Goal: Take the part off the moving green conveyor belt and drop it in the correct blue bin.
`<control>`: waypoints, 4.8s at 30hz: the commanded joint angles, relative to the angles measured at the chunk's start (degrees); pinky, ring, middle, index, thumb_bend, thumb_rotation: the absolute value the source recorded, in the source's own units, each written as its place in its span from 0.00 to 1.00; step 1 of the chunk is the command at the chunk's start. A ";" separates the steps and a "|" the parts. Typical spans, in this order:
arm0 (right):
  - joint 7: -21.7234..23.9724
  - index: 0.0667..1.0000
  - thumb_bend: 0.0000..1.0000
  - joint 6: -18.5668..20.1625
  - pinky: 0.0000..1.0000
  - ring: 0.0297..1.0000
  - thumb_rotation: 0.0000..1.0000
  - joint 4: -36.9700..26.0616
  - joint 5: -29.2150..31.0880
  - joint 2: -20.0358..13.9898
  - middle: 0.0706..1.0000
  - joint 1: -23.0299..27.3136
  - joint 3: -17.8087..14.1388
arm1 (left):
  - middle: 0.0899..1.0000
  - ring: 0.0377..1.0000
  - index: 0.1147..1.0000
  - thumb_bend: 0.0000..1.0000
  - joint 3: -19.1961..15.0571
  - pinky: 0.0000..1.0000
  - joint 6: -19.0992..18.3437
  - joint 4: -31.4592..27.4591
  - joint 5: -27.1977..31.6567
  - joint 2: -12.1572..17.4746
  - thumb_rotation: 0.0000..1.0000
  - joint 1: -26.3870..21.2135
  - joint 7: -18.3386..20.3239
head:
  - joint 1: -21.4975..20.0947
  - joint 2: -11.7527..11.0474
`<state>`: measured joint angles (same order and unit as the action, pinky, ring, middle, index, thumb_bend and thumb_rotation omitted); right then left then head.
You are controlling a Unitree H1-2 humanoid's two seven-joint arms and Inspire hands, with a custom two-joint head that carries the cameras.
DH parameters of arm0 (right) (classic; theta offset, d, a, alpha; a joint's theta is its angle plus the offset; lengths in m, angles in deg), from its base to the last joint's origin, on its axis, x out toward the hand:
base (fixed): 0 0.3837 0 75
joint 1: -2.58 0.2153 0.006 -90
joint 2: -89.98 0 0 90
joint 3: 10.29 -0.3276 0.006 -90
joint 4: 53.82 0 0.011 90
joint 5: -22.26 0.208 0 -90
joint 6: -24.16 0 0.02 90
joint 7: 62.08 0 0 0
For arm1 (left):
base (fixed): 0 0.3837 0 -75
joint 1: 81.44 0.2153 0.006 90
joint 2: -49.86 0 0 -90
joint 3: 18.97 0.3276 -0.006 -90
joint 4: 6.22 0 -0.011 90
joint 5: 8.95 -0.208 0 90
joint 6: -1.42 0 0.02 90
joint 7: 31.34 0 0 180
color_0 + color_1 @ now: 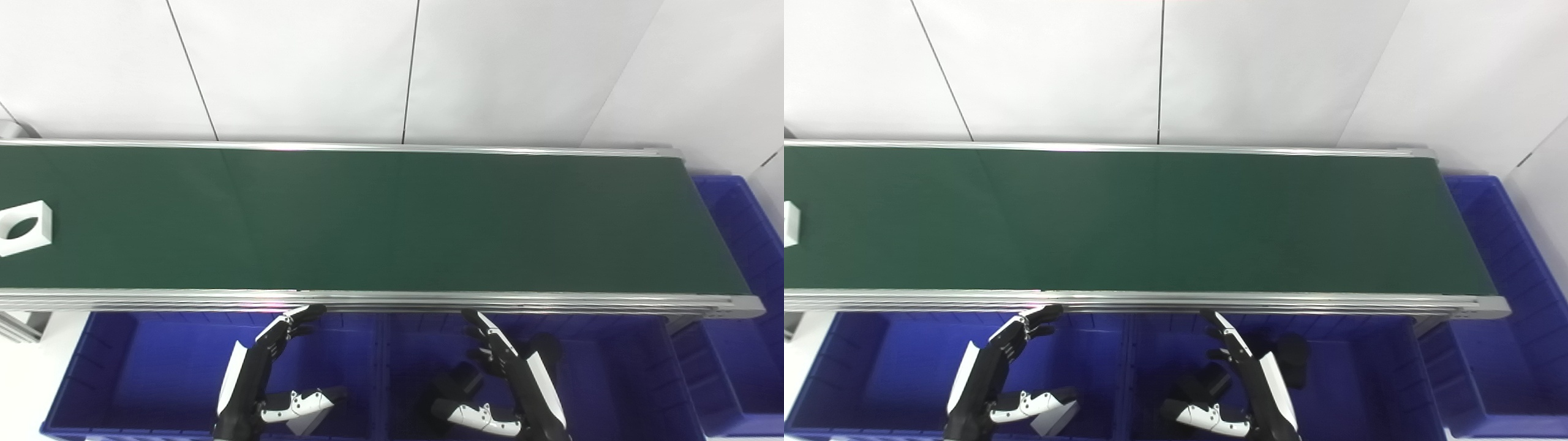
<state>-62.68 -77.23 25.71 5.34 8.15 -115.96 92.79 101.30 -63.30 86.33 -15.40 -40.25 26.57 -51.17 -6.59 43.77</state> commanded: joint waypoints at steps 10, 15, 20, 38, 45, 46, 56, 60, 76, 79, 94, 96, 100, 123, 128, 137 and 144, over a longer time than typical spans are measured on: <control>0.05 0.90 0.88 -1.78 0.72 0.89 0.41 -2.08 0.71 0.58 0.93 -0.25 -0.02 | 0.78 0.79 0.70 0.82 0.07 0.75 1.65 -1.41 -0.91 0.08 0.32 -0.54 -0.96 | -0.32 0.57; -0.07 0.91 0.87 -2.01 0.74 0.87 0.41 -1.93 0.44 0.55 0.92 -0.13 -0.09 | 0.78 0.78 0.70 0.82 0.06 0.74 1.65 -1.51 -0.86 -0.06 0.32 -0.60 -1.02 | -0.27 0.53; -0.06 0.91 0.87 -2.19 0.76 0.89 0.41 -1.71 0.44 0.51 0.92 0.02 -0.08 | 0.78 0.79 0.70 0.82 -0.04 0.75 1.65 -1.47 -0.78 -0.15 0.31 -0.62 -0.83 | -0.19 0.36; -0.68 0.91 0.86 -8.73 0.73 0.88 0.39 5.21 1.50 -1.24 0.92 1.44 -1.03 | 0.75 0.75 0.67 0.88 2.15 0.70 1.65 3.19 -1.30 -0.96 0.29 -2.07 -1.93 | 11.53 -9.33; -0.57 0.92 0.86 -10.43 0.71 0.91 0.37 7.82 2.60 -1.57 0.95 2.20 -1.56 | 0.73 0.73 0.65 0.91 3.76 0.68 1.65 4.66 -1.25 -0.97 0.25 -2.92 -3.52 | 13.76 -11.65; -0.60 0.92 0.86 -10.18 0.71 0.91 0.37 7.86 2.42 -1.54 0.95 2.19 -1.64 | 0.73 0.73 0.65 0.91 4.11 0.68 1.65 4.89 -1.47 -0.95 0.25 -3.17 -4.14 | 14.15 -12.18; -1.04 0.92 0.84 -10.64 0.74 0.92 0.34 8.96 1.07 -1.54 0.95 2.78 -2.09 | 0.72 0.71 0.63 0.94 6.49 0.65 1.65 6.12 -1.52 -0.28 0.25 -4.75 -7.16 | 15.70 -13.57; -0.57 0.93 0.84 -10.73 0.72 0.94 0.33 9.22 2.06 -1.60 0.96 2.80 -2.17 | 0.72 0.71 0.63 0.94 6.25 0.65 1.65 4.68 -0.37 -0.17 0.24 -4.52 -7.11 | 16.05 -13.76; -0.55 0.93 0.85 -11.09 0.76 0.95 0.33 10.00 2.30 -1.37 0.97 3.34 -2.14 | 0.73 0.70 0.68 0.96 0.34 0.63 1.65 -10.88 0.03 2.35 0.28 -6.82 -3.16 | 16.39 -14.16; -0.38 0.93 0.84 -11.34 0.82 0.96 0.32 10.29 2.61 -1.43 0.96 3.53 -2.09 | 0.77 0.74 0.72 0.99 -2.68 0.66 1.64 -12.86 2.64 3.16 0.27 -7.89 2.15 | 16.55 -14.18; -1.13 0.92 0.84 -14.08 0.79 0.93 0.31 11.75 2.76 -0.89 0.94 4.35 -2.62 | 0.85 0.84 0.82 0.92 -17.74 0.77 -8.00 -21.99 -1.39 3.74 0.31 -13.44 17.97 | 16.18 -13.59; -0.78 0.92 0.83 -14.42 0.78 0.94 0.31 11.90 3.50 -0.86 0.95 4.42 -2.60 | 0.87 0.87 0.84 0.89 -19.59 0.80 -9.99 -22.04 -1.08 4.07 0.31 -14.42 19.22 | 16.12 -13.45; -0.67 0.92 0.83 -14.74 0.74 0.93 0.31 12.02 3.46 -1.01 0.95 4.61 -2.55 | 0.90 0.89 0.87 0.84 -23.19 0.83 -12.23 -19.39 -2.15 4.73 0.32 -16.60 20.77 | 15.91 -13.06; -1.71 0.90 0.83 -15.49 0.66 0.85 0.32 12.01 4.33 -2.09 0.91 5.64 -0.84 | 0.97 0.95 0.94 0.93 -26.15 0.87 -12.05 6.49 -9.83 11.70 0.27 -31.20 27.75 | 14.06 -10.36; -1.99 0.90 0.83 -15.49 0.69 0.88 0.32 12.00 4.09 -2.27 0.92 5.72 -0.62 | 0.97 0.94 0.93 0.95 -24.78 0.85 -14.48 11.22 -16.55 12.50 0.29 -33.67 26.24 | 14.13 -10.04; -2.51 0.90 0.83 -15.50 0.62 0.86 0.33 11.78 3.88 -2.38 0.92 5.66 -0.38 | 0.99 0.97 0.95 0.98 -23.31 0.91 -16.65 16.44 -23.37 13.30 0.30 -35.84 25.10 | 14.15 -9.69; -2.27 0.91 0.83 -15.39 0.69 0.88 0.34 10.98 3.86 -2.75 0.92 5.22 -0.45 | 1.00 1.00 0.97 0.96 -21.22 0.98 -19.48 15.58 -30.04 14.34 0.25 -35.14 24.21 | 14.53 -9.40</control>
<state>-64.80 -89.33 38.23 9.10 5.54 -110.50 92.45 80.12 -81.95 103.59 -44.04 -27.60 -6.80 -25.02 7.91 34.37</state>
